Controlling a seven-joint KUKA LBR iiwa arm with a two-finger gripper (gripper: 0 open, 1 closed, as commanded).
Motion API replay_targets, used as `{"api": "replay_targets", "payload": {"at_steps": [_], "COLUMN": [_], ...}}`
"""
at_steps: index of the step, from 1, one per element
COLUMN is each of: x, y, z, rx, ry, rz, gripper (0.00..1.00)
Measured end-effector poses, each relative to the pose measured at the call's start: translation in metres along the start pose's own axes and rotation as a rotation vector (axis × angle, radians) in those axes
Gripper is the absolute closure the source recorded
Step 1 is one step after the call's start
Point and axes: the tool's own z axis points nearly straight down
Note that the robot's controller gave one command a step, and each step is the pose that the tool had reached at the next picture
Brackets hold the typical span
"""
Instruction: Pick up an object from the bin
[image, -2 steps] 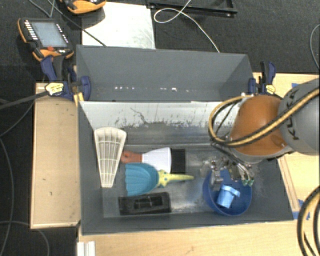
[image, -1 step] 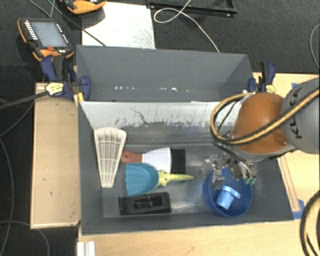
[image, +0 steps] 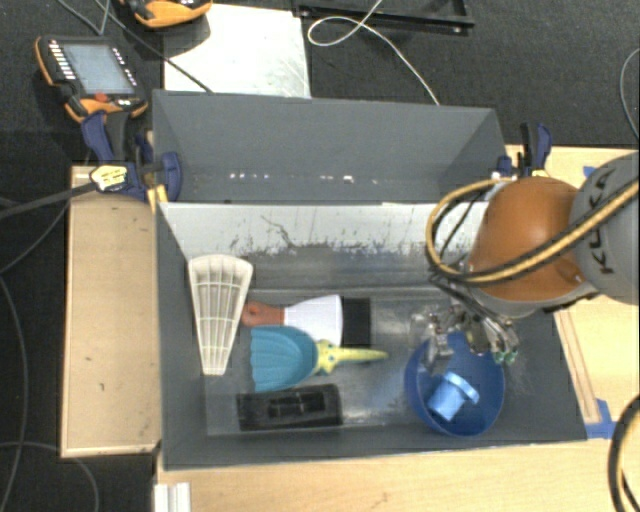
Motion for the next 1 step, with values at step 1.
{"api": "replay_targets", "payload": {"at_steps": [1], "x": [-0.0008], "y": [-0.0001], "z": [-0.0093], "rx": [0.0], "ry": [-0.003], "rz": [0.001], "gripper": [1.0]}}
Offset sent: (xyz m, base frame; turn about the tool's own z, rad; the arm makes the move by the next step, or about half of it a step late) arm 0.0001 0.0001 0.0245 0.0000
